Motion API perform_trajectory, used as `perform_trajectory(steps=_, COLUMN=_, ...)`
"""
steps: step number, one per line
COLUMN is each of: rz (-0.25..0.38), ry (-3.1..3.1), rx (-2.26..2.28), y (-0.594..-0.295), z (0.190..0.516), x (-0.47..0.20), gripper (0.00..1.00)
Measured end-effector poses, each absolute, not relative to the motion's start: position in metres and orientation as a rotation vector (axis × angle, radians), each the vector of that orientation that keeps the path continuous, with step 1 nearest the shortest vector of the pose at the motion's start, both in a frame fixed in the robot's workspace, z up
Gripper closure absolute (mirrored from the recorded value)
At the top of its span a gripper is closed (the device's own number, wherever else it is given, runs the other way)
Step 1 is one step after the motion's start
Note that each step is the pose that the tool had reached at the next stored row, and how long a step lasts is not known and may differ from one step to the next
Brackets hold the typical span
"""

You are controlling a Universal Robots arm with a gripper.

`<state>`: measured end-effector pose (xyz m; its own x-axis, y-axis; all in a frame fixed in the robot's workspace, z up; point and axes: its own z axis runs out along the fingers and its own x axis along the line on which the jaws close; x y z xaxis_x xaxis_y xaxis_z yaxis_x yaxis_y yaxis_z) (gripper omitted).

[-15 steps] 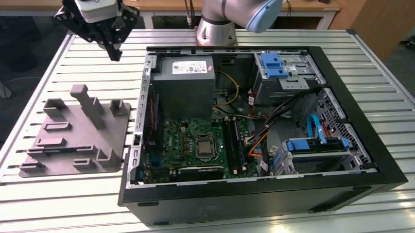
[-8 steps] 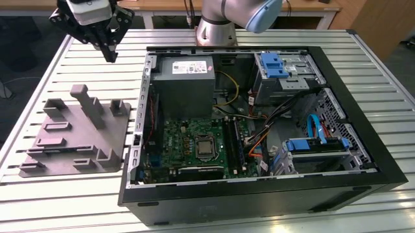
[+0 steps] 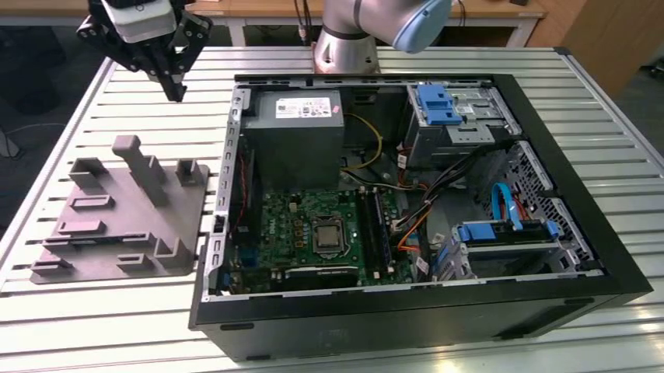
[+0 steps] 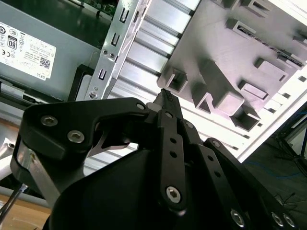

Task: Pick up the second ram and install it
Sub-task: 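Reach for the second ram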

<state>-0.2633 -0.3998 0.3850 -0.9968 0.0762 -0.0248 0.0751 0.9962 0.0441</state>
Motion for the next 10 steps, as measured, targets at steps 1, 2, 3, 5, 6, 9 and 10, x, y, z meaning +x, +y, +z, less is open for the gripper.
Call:
perform_trajectory(steps=1, rz=0.067, ry=3.112, rx=0.118, y=-0.3999, z=0.3848, x=-0.2636, gripper=0.89)
perform_trajectory(steps=2, rz=0.067, ry=3.112, rx=0.118, y=-0.3999, z=0.3845, x=-0.2638, gripper=0.89)
perform_trajectory(steps=3, rz=0.067, ry=3.112, rx=0.118, y=-0.3999, z=0.3842, x=-0.2639, gripper=0.89)
perform_trajectory(steps=5, rz=0.067, ry=3.112, rx=0.118, y=-0.4002, z=0.3838, x=-0.2642, gripper=0.89)
perform_trajectory(steps=6, rz=0.067, ry=3.112, rx=0.118, y=-0.4003, z=0.3836, x=-0.2643, gripper=0.89)
perform_trajectory(steps=9, rz=0.067, ry=3.112, rx=0.118, y=-0.4004, z=0.383, x=-0.2647, gripper=0.89)
perform_trajectory(steps=10, rz=0.067, ry=3.112, rx=0.118, y=-0.4004, z=0.3828, x=-0.2649, gripper=0.89)
